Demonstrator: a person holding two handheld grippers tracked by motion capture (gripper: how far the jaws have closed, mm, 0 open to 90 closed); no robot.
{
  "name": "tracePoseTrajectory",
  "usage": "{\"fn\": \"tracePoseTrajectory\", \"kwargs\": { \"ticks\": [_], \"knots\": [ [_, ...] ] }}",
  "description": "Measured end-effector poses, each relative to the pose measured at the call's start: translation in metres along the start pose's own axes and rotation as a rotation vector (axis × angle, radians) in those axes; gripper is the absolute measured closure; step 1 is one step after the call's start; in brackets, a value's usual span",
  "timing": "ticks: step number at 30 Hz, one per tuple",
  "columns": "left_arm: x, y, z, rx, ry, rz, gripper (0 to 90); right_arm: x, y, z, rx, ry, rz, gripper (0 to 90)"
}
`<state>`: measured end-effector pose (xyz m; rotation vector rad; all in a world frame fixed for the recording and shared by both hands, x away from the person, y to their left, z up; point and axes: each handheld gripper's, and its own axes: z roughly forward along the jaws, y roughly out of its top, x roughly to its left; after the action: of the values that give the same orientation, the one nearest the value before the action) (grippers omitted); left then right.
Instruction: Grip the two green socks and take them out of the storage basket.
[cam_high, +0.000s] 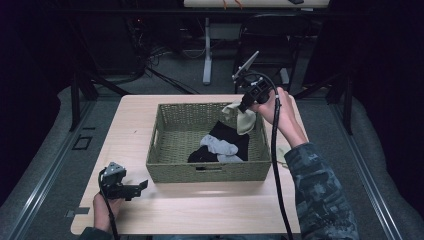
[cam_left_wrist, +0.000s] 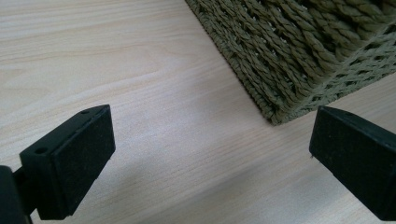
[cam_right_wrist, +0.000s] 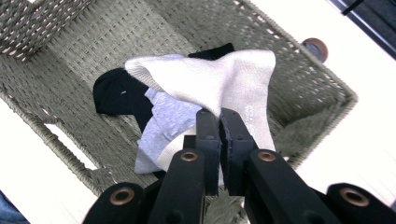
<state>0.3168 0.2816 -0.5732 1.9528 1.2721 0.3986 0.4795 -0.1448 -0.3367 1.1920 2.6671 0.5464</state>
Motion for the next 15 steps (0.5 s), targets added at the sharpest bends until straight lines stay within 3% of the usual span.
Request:
{"fn": "tracePoseTrajectory", "kwargs": {
  "ticks": [7,15],
  "knots": [
    [0.0,0.0,0.0,-0.001,-0.001,0.001,0.4,-0.01,-0.008,-0.018,-0.023,-0.028,0.018,87.6],
    [-0.001,0.0,0.001,-0.004,0.002,0.001,0.4,-0.032,-0.028,-0.038,-0.031,-0.061,0.06,87.6]
  ]
}}
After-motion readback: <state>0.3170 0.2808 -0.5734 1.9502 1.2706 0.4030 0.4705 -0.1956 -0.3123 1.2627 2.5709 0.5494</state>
